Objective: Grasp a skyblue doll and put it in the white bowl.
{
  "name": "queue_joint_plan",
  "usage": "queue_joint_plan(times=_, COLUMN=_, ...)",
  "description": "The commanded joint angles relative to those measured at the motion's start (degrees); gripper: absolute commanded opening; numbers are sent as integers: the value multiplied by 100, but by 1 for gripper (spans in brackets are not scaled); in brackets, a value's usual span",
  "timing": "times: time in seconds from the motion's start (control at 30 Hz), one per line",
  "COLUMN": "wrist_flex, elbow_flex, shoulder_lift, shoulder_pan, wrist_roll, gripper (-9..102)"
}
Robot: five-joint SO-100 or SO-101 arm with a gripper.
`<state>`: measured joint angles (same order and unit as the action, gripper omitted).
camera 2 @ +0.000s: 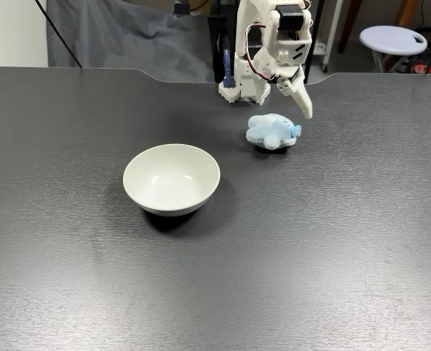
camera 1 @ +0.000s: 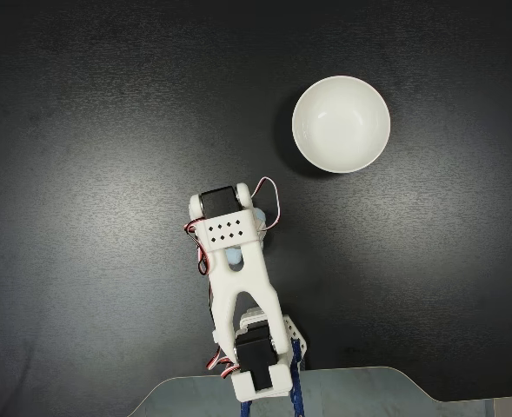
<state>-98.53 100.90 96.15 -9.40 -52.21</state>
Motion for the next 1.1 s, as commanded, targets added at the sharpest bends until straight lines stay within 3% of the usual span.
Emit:
queue_joint_plan(times=0.0, wrist_flex=-264, elbow_flex=-79, shoulder_lift=413, shoulder_pan=0, wrist_roll=-62, gripper=56)
queue_joint_plan(times=1.07, wrist_flex=-264, elbow_flex=0, shoulder_lift=-1107, shoulder_pan=-18, wrist_roll=-158, gripper=57)
